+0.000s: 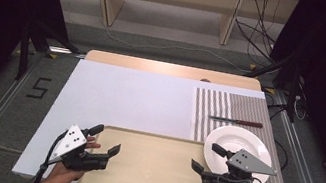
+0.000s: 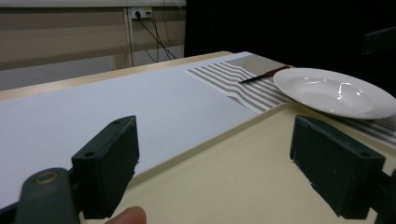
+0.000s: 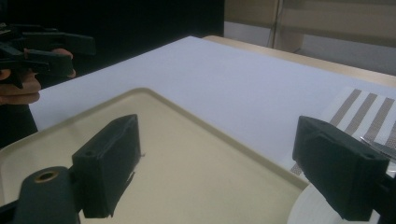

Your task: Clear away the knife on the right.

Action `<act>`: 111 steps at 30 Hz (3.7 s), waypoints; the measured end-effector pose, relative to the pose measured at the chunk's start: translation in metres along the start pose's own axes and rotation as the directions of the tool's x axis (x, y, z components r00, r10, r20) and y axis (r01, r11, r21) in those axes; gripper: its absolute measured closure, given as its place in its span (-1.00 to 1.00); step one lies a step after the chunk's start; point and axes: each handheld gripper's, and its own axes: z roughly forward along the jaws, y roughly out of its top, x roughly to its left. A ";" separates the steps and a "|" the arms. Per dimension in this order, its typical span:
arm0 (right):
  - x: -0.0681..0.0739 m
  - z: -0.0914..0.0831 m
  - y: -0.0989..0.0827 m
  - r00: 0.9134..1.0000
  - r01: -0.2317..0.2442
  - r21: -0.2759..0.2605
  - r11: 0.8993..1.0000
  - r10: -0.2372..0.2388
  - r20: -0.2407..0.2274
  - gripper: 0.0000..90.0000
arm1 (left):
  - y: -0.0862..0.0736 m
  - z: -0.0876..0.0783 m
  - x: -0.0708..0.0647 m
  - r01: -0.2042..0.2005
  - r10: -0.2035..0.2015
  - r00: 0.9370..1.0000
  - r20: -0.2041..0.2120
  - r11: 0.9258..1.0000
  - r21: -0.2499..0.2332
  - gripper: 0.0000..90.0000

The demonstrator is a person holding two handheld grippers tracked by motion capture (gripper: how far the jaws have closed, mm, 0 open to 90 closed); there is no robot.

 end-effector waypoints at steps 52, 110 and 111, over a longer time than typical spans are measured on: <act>-0.047 0.006 0.004 0.984 0.071 0.051 0.996 -0.078 0.157 -0.59 | -0.001 0.001 0.001 -0.001 0.001 1.000 -0.005 1.000 0.006 -0.65; -0.137 0.033 -0.001 0.953 -0.029 0.195 0.980 -0.032 0.303 -0.53 | -0.002 0.001 0.001 -0.002 0.002 1.000 -0.008 1.000 0.016 -0.65; -0.143 0.032 -0.002 0.951 -0.047 0.198 0.979 -0.017 0.310 -0.52 | -0.002 0.001 0.001 -0.003 0.003 1.000 -0.010 1.000 0.017 -0.65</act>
